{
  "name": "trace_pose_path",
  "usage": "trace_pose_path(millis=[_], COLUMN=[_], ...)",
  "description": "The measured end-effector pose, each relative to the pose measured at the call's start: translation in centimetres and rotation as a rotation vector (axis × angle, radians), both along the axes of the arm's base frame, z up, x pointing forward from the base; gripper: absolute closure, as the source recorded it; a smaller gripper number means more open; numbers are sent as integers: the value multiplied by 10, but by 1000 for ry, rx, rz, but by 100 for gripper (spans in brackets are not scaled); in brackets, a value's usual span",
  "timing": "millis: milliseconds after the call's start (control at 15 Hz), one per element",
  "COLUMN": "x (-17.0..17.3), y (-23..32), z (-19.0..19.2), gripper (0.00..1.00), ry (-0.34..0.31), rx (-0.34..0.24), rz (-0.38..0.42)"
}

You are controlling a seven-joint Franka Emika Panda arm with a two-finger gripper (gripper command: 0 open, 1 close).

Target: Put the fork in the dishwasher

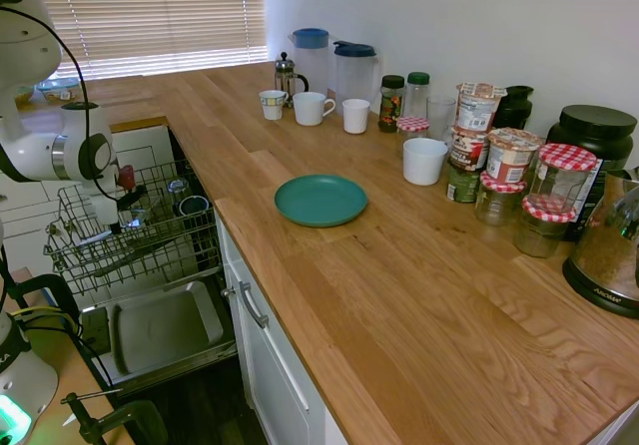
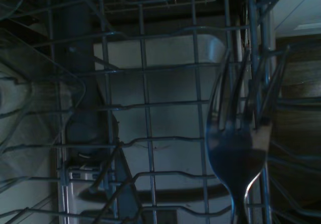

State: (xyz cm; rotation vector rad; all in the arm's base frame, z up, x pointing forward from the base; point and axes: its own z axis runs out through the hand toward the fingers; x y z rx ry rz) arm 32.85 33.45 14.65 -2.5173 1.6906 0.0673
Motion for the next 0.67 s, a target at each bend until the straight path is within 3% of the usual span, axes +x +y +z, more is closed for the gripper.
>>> trace_pose_path(millis=[333,400,667], x=[17,19,25], y=[1,1,0], z=[-26,-29,-37], gripper=[100,0,0], ry=[21,24,32], rx=[-14,-15,-13], rz=[-23,-24,-15])
